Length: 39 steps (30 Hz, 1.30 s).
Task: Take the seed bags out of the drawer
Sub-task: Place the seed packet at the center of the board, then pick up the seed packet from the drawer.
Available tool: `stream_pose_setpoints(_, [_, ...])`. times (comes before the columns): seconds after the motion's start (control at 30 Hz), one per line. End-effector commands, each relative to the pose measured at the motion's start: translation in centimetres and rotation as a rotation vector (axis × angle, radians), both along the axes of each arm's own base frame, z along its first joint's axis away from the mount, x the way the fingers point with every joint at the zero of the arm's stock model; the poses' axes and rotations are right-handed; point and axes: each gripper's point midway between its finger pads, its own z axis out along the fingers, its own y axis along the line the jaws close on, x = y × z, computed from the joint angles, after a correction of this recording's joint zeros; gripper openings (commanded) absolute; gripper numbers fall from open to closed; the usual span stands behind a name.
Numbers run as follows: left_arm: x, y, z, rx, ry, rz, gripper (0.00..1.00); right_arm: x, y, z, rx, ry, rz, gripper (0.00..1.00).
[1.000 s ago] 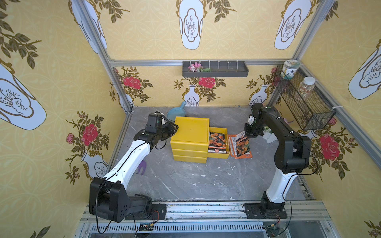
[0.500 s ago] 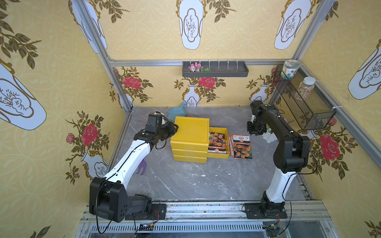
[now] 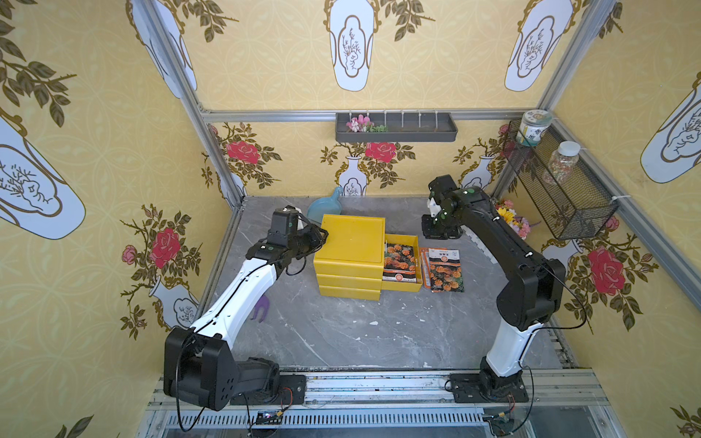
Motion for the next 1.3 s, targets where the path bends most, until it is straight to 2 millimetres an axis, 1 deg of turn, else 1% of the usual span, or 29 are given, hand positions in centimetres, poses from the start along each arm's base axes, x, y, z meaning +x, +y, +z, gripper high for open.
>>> stream_pose_setpoints(0.0, [-3.9, 1.5, -5.1, 0.097, 0.239, 0.006, 0.42, -0.5, 2.8, -0.1, 0.061, 0.005, 0.01, 0.15])
stream_pose_setpoints(0.13, [-3.9, 1.5, -5.0, 0.096, 0.237, 0.005, 0.42, -1.4, 5.4, -1.4, 0.068, 0.024, 0.046, 0.13])
stream_pose_setpoints(0.23, [-3.9, 1.5, -5.1, 0.097, 0.238, 0.007, 0.42, -1.9, 6.4, -2.6, 0.06, 0.042, 0.052, 0.13])
stream_pose_setpoints(0.43, [-4.1, 1.5, -5.2, 0.094, 0.237, 0.007, 0.42, -2.5, 7.2, -4.7, 0.08, 0.083, 0.046, 0.1])
stream_pose_setpoints(0.6, [-4.3, 1.6, -5.5, 0.093, 0.24, 0.01, 0.42, -3.1, 7.7, -6.4, 0.101, 0.118, 0.034, 0.09])
stream_pose_setpoints(0.8, [-4.3, 1.6, -5.6, 0.09, 0.243, 0.012, 0.42, -3.2, 8.2, -8.1, 0.104, 0.144, 0.025, 0.09])
stream_pose_setpoints(0.97, [-4.4, 1.7, -5.6, 0.092, 0.244, 0.014, 0.42, -3.2, 8.8, -8.9, 0.111, 0.162, 0.03, 0.08])
stream_pose_setpoints(1.27, [-4.6, 1.8, -5.6, 0.092, 0.245, 0.017, 0.42, -3.4, 10.1, -9.8, 0.173, 0.196, 0.037, 0.08])
